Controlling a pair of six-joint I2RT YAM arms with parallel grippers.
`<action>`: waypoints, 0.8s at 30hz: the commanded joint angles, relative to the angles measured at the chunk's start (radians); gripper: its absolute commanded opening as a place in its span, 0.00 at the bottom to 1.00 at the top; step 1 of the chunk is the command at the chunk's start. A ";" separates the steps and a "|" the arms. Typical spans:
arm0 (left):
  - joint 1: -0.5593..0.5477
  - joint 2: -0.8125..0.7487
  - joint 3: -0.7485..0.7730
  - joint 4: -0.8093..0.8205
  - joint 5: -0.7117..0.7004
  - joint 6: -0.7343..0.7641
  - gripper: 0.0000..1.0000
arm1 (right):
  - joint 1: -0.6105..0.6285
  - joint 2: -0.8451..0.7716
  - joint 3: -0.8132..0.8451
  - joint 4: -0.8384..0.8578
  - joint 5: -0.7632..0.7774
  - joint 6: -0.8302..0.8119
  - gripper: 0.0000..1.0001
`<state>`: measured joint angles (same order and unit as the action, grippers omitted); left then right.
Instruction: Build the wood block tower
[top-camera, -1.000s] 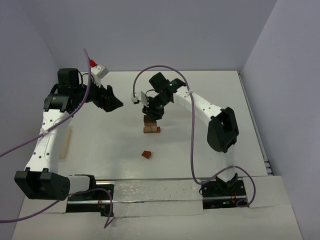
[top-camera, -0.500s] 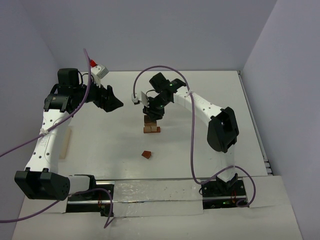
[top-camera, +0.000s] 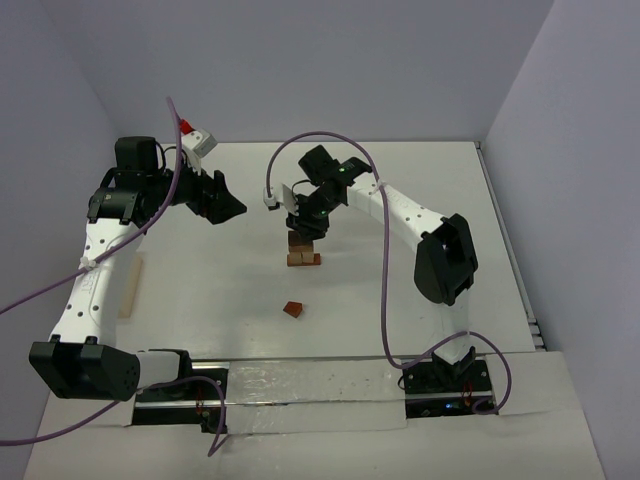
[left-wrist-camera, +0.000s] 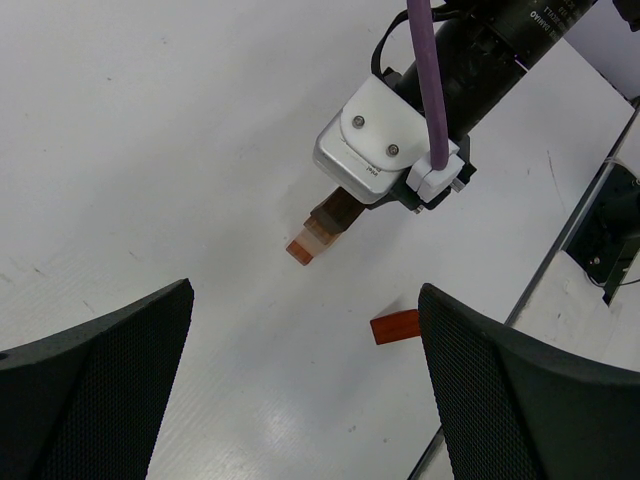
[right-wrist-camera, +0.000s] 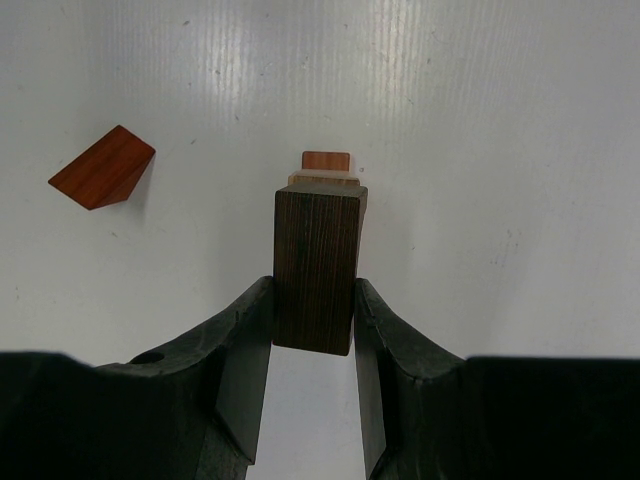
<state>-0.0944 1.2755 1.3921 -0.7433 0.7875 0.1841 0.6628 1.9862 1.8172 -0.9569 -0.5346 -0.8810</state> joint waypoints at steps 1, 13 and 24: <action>0.009 -0.010 0.004 0.036 0.030 -0.002 0.99 | -0.006 -0.002 0.031 -0.009 -0.013 -0.019 0.21; 0.010 -0.011 -0.002 0.035 0.033 0.000 0.99 | -0.006 -0.004 0.018 0.006 -0.010 -0.030 0.24; 0.010 -0.002 -0.004 0.039 0.039 0.000 0.99 | -0.005 0.000 0.028 -0.005 -0.007 -0.051 0.24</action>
<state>-0.0944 1.2755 1.3876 -0.7433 0.7916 0.1844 0.6628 1.9865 1.8172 -0.9617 -0.5345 -0.9117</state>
